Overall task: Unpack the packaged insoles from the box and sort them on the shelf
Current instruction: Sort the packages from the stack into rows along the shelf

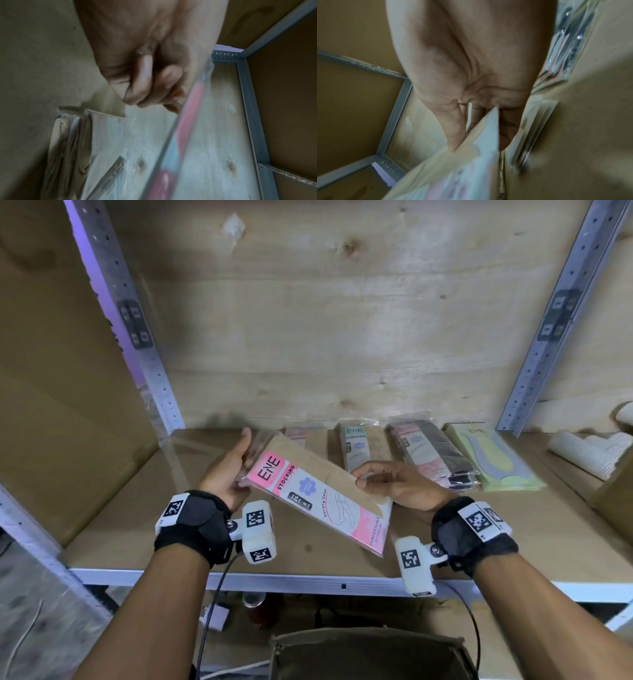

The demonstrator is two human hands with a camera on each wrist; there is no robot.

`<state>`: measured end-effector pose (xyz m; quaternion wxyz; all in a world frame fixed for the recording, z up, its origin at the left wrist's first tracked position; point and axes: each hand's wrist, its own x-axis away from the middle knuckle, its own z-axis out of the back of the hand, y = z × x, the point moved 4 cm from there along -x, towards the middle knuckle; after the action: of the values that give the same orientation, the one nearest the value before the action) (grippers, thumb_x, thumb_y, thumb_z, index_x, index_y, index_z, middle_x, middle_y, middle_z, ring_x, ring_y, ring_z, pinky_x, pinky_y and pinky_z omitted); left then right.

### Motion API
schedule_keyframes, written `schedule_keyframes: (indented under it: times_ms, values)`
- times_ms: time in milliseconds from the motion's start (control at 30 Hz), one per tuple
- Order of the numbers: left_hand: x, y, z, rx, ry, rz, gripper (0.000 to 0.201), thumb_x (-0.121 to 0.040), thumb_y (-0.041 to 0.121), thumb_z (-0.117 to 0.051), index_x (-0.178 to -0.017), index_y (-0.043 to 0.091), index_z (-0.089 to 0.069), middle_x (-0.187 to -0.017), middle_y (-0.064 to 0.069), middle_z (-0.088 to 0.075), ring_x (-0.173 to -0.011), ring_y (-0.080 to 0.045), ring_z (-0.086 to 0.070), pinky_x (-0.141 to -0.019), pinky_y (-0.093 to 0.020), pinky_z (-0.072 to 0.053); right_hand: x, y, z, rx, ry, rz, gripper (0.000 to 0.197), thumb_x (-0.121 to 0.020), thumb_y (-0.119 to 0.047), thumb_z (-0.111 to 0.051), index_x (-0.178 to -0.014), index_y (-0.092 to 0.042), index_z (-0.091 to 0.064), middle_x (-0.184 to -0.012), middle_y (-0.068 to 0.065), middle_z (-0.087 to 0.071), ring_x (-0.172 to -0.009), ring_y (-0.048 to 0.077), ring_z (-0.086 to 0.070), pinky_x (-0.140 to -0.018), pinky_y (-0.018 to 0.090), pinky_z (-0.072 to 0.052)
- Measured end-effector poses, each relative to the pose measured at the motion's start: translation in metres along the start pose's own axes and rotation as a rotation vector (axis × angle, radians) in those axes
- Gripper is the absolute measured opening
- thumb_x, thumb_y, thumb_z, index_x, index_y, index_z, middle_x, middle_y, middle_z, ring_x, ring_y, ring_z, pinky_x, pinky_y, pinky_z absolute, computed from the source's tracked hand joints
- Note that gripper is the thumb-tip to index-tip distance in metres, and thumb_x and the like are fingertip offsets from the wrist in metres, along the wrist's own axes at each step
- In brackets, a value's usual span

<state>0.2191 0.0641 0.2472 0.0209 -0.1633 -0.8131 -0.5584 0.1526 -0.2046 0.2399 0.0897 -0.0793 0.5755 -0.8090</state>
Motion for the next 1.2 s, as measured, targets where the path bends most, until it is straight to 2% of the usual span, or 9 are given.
schedule_keyframes:
  times_ms: [100, 233, 367, 467, 567, 700, 800, 967, 1200]
  values:
    - [-0.011, 0.001, 0.012, 0.214, 0.082, -0.007, 0.064, -0.095, 0.069, -0.035, -0.112, 0.016, -0.067, -0.098, -0.008, -0.076, -0.091, -0.023, -0.068, -0.084, -0.033, -0.052, -0.013, -0.004, -0.005, -0.116, 0.059, -0.036, 0.025, -0.094, -0.006, -0.060, -0.117, 0.003, -0.064, -0.101, 0.016, -0.071, -0.082, 0.021, -0.068, -0.072, 0.025, -0.057]
    - [-0.021, -0.001, 0.014, 0.179, 0.067, 0.004, 0.076, -0.094, 0.072, -0.032, -0.110, 0.007, -0.070, -0.101, -0.011, -0.076, -0.081, -0.021, -0.071, -0.062, -0.027, -0.056, -0.033, -0.010, -0.015, -0.382, 0.208, -0.074, 0.024, -0.091, -0.004, -0.064, -0.114, 0.002, -0.064, -0.101, 0.022, -0.065, -0.082, 0.032, -0.057, -0.072, 0.036, -0.048]
    - [-0.023, -0.001, -0.004, -0.313, -0.015, -0.038, 0.043, -0.091, 0.046, -0.065, -0.121, 0.015, -0.068, -0.110, -0.007, -0.076, -0.096, -0.020, -0.071, -0.069, -0.023, -0.057, -0.052, -0.013, -0.022, -0.460, 0.337, -0.065, 0.023, -0.088, -0.001, -0.067, -0.111, 0.004, -0.063, -0.079, 0.014, -0.059, -0.055, 0.019, -0.042, -0.052, 0.025, -0.037]
    - [-0.025, -0.005, -0.009, -0.455, -0.099, -0.062, 0.032, -0.089, 0.019, -0.074, -0.120, 0.016, -0.069, -0.106, -0.003, -0.078, -0.089, -0.015, -0.075, -0.067, -0.021, -0.057, -0.063, -0.011, -0.027, -0.446, 0.390, -0.072, 0.016, -0.087, -0.001, -0.068, -0.102, -0.004, -0.062, -0.076, 0.006, -0.063, -0.049, 0.009, -0.053, -0.047, 0.021, -0.040]
    - [-0.036, -0.006, -0.002, -0.538, -0.004, -0.124, 0.037, -0.085, 0.006, -0.075, -0.122, 0.009, -0.068, -0.108, -0.009, -0.076, -0.087, -0.020, -0.072, -0.075, -0.032, -0.057, -0.072, -0.008, -0.029, -0.412, 0.421, -0.111, 0.022, -0.085, 0.000, -0.070, -0.104, -0.002, -0.061, -0.083, 0.009, -0.068, -0.057, 0.013, -0.058, -0.052, 0.025, -0.046]
    - [-0.055, -0.008, 0.008, -0.592, 0.118, -0.169, 0.039, -0.081, 0.004, -0.079, -0.119, 0.002, -0.069, -0.107, -0.013, -0.076, -0.085, -0.021, -0.073, -0.069, -0.029, -0.055, -0.084, -0.005, -0.030, -0.295, 0.414, -0.160, 0.033, -0.080, 0.007, -0.069, -0.111, 0.003, -0.060, -0.083, 0.013, -0.061, -0.048, 0.013, -0.049, -0.046, 0.024, -0.042]
    - [-0.067, -0.012, 0.016, -0.645, 0.163, -0.153, 0.033, -0.078, 0.003, -0.081, -0.110, 0.004, -0.073, -0.103, -0.013, -0.077, -0.087, -0.027, -0.075, -0.082, -0.039, -0.061, -0.094, 0.002, -0.031, -0.128, 0.355, -0.192, 0.044, -0.077, 0.005, -0.072, -0.119, 0.005, -0.059, -0.087, 0.016, -0.064, -0.057, 0.018, -0.057, -0.052, 0.026, -0.049]
    - [-0.077, -0.022, 0.018, -0.759, 0.179, -0.108, 0.023, -0.076, 0.004, -0.083, -0.097, 0.010, -0.076, -0.100, -0.013, -0.077, -0.093, -0.031, -0.074, -0.092, -0.047, -0.058, -0.102, 0.013, -0.032, 0.136, 0.310, -0.253, 0.061, -0.072, -0.010, -0.082, -0.127, -0.002, -0.056, -0.112, 0.015, -0.067, -0.104, 0.031, -0.065, -0.095, 0.045, -0.053]
    - [-0.081, -0.026, 0.018, -0.816, 0.200, -0.090, 0.030, -0.077, 0.008, -0.083, -0.106, 0.007, -0.076, -0.104, -0.012, -0.077, -0.097, -0.029, -0.074, -0.095, -0.044, -0.056, -0.104, 0.013, -0.035, 0.231, 0.321, -0.232, 0.062, -0.076, -0.016, -0.080, -0.132, -0.005, -0.055, -0.119, 0.013, -0.066, -0.111, 0.030, -0.062, -0.102, 0.043, -0.049]
